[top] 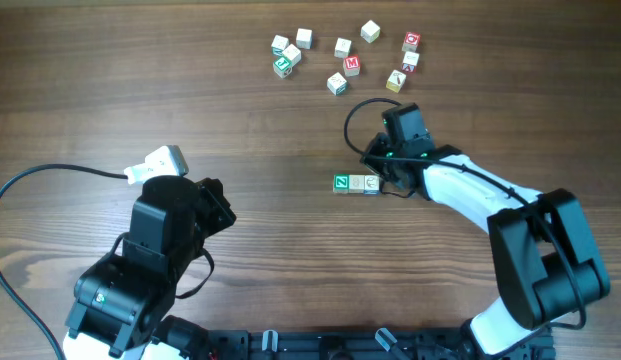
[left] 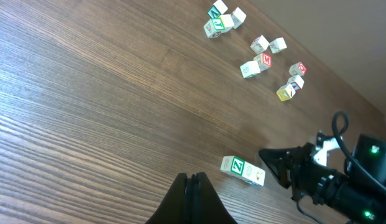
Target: Form a horizontal line
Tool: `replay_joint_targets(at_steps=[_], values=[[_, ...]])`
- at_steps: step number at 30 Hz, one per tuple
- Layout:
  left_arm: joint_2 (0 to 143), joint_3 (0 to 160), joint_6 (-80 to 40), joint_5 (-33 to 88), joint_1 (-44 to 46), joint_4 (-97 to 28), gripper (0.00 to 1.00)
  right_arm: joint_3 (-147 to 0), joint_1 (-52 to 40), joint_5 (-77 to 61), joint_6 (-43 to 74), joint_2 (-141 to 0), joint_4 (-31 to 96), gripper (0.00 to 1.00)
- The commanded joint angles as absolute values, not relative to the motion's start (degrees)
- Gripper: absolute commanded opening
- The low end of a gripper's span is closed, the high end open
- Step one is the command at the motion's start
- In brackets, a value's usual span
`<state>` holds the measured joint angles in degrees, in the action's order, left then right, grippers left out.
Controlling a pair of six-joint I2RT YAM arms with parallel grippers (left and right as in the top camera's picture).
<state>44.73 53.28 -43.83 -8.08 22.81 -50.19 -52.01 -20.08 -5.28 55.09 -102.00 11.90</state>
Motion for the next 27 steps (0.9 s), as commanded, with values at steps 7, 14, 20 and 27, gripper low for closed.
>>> replay_joint_targets(at_steps=[7,14,20,27], values=[[44.9,53.3,-44.2,-7.8,22.7,-50.3,0.04,-52.9,-15.8,0.7,69.4,-94.7,35.1,0.05],[46.9,53.3,-44.2,-7.8,22.7,-50.1,0.04,-52.8,-16.3,-5.0,70.8,-94.7,41.6,0.05],[50.0,53.3,-44.2,-7.8,22.7,-50.0,0.04,-51.9,-17.9,-9.9,84.9,-95.2,41.6,0.05],[52.5,53.3,-44.2,-7.8,22.7,-50.0,0.04,-51.0,-20.2,-9.0,87.2,-96.0,36.0,0.04]])
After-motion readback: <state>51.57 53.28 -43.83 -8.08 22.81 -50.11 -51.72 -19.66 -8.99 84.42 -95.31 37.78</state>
